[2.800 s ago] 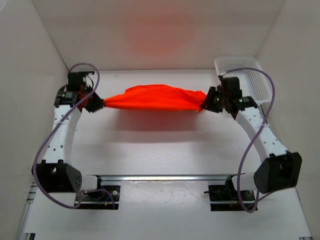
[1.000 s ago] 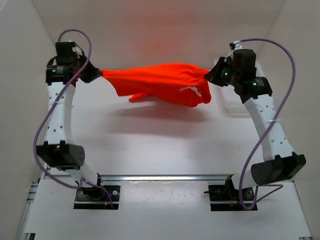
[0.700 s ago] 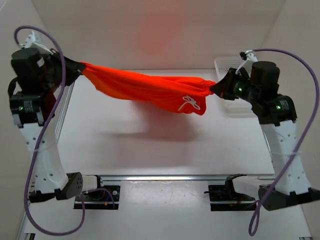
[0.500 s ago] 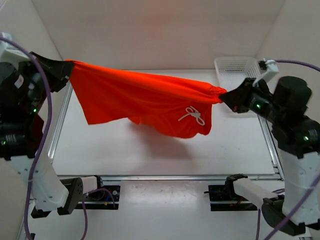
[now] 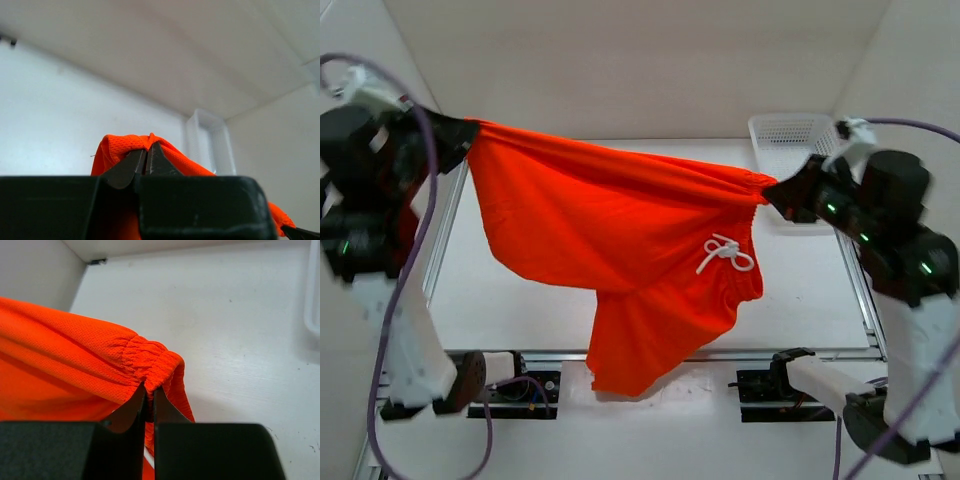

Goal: Fold and stack the shorts
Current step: Flatten the shorts out

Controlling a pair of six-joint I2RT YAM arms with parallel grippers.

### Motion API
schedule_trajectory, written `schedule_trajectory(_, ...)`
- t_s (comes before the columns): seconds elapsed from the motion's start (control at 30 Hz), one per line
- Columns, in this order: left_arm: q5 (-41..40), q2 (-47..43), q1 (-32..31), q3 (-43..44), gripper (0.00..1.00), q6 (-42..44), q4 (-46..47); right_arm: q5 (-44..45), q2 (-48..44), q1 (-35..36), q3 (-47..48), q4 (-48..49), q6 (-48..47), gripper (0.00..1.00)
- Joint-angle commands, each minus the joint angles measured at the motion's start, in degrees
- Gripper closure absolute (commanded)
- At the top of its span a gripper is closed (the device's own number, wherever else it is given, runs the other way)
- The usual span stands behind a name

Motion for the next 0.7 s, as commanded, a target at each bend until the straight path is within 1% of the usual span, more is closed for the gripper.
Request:
schedule_trajectory(0.0,-4.56,13.12,1.05,-10.28,0.9,2.1,7.32,10.24,8.76,-0.57,-8.6,3.75,-1.33,0.99)
schedule_trajectory(0.03,-4.56,15.51,1.05,-11.43,0.9,2.1,8.03,10.24,10.69,-0.57,-10.28,8.47,-1.33,0.99)
schedule_trajectory(0.07,-6.3,21.02,0.27,-11.44,0.9,2.71,9.34,10.85,15.76,-0.57,-11.52,10.86,-1.33,0.99)
schedule_trajectory(0.13,-7.72,28.07,-0.26,-9.0,0.88,3.24,9.35,13.83,22.19,-1.09,-12.59,15.78,-0.63,0.98)
schedule_trajectory(0.17,-8.6,31.93,-1.66,-3.67,0.78,3.77,9.35,14.98,30.14,-1.1,-11.63,18.94,-0.63,0.86)
schedule_trajectory(0.2,-8.61,40.24,-1.67,-0.14,0.62,4.47,9.35,14.99,34.57,-1.1,-9.53,18.97,-0.63,0.45)
schedule_trajectory(0.23,-7.91,44.32,-2.19,3.98,0.41,4.47,5.0,15.68,38.62,-1.62,-3.77,18.97,-0.11,0.27)
schedule_trajectory(0.27,-7.38,48.02,-2.89,12.12,0.18,4.47,2.43,16.39,45.27,-1.62,-0.93,16.27,0.42,0.16)
schedule_trajectory(0.3,-6.59,51.01,-2.9,15.07,0.14,5.0,0.06,16.39,47.43,-1.62,1.45,14.77,1.21,0.07)
schedule_trajectory(0.33,-6.58,53.83,-3.86,16.49,0.1,5.61,-1.79,16.39,48.58,-1.62,3.56,13.8,2.61,0.05)
schedule_trajectory(0.37,-7.19,53.33,-5.0,13.72,0.08,6.14,-2.68,16.39,48.59,-0.75,2.89,13.79,2.62,0.05)
schedule_trajectory(0.4,-8.42,51.85,-5.53,10.21,0.08,6.67,-1.38,16.39,47.37,-0.22,1.4,14.83,2.62,0.03)
schedule_trajectory(0.43,-8.43,46.87,-6.06,5.74,0.07,6.67,0.37,16.39,44.84,0.3,-2.53,15.54,2.62,0.03)
schedule_trajectory(0.47,-8.43,43.95,-7.11,0.82,0.07,7.28,2.21,16.39,43.51,0.83,-4.57,16.07,2.62,0.03)
schedule_trajectory(0.5,-8.43,40.97,-7.82,-9.23,0.1,7.98,5.36,16.39,41.93,0.84,-7.03,16.07,2.62,0.03)
schedule_trajectory(0.53,-9.13,35.45,-8.69,-14.12,0.14,7.99,6.44,15.7,38.52,0.84,-12.79,16.07,3.23,0.03)
schedule_trajectory(0.57,-9.13,32.88,-10.96,-18.95,0.22,8.51,7.23,13.52,36.4,0.84,-16.33,17.46,3.24,0.03)
schedule_trajectory(0.6,-9.13,30.59,-12.2,-28.4,0.37,8.52,8.11,12.01,34.29,0.84,-19.93,18.17,3.85,0.03)
schedule_trajectory(0.63,-9.13,26.48,-13.61,-33.02,0.69,8.52,8.12,10.61,29.91,0.84,-23.71,18.79,3.85,0.03)
schedule_trajectory(0.67,-9.13,24.69,-15.02,-37.5,0.81,8.52,8.73,9.46,27.7,0.84,-30.88,19.67,5.07,0.04)
